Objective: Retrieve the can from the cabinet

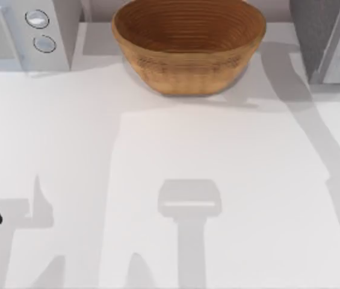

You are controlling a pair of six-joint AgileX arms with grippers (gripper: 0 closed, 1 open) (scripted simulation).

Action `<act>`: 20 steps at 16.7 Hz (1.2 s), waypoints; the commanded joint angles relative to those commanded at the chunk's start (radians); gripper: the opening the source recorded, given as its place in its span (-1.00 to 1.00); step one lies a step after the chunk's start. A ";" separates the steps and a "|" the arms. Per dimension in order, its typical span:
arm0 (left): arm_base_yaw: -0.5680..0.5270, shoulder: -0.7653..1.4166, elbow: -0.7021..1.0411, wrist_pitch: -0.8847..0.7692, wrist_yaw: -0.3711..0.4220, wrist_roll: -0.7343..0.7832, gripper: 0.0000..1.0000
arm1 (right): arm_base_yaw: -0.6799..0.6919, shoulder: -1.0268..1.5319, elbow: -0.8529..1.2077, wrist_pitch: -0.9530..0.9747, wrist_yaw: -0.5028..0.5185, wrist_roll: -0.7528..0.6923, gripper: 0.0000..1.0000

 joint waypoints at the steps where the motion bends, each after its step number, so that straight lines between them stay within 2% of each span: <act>1: 0.000 0.000 0.000 0.000 0.000 0.000 1.00 | 0.000 0.000 0.000 0.000 0.000 0.000 -1.00; 5: 0.000 0.000 0.000 0.000 0.000 0.000 1.00 | 0.025 -0.039 -0.010 -0.025 0.022 0.000 -1.00; 15: 0.000 0.000 0.000 0.000 0.000 0.000 1.00 | 0.259 -0.425 -0.129 -0.297 0.250 0.000 -1.00; 20: 0.000 0.000 0.000 0.000 0.000 0.000 1.00 | 0.265 -0.438 -0.130 -0.307 0.258 0.001 -1.00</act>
